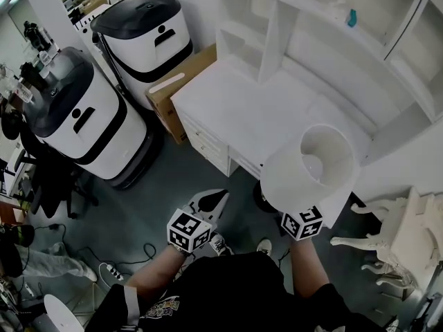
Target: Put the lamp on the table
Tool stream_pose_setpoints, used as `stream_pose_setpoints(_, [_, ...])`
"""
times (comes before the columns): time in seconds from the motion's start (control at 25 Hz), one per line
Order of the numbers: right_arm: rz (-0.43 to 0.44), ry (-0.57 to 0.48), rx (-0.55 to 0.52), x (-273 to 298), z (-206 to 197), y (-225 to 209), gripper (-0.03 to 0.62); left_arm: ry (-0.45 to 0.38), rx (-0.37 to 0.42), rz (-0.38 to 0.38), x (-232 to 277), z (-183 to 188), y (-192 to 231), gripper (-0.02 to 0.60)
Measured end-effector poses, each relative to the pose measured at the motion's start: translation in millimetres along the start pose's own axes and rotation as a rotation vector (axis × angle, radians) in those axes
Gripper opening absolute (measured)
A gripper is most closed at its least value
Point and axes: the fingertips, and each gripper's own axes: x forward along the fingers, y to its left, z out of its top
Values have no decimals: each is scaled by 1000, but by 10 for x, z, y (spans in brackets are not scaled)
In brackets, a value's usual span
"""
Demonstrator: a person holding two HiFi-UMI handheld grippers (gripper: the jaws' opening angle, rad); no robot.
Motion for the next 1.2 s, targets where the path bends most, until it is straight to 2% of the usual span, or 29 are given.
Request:
stream_pose_setpoints(0.44, [-21, 17, 13, 129, -7, 16, 98, 20, -8, -44, 56, -23, 93, 6])
stream_pose_setpoints(0.8, [-10, 27, 15, 334, 90, -394, 98, 28, -23, -36, 466, 131, 183, 6])
stream_pose_setpoints(1.2, [21, 38, 0, 645, 309, -992, 98, 12, 1, -29, 1057, 424, 302, 6])
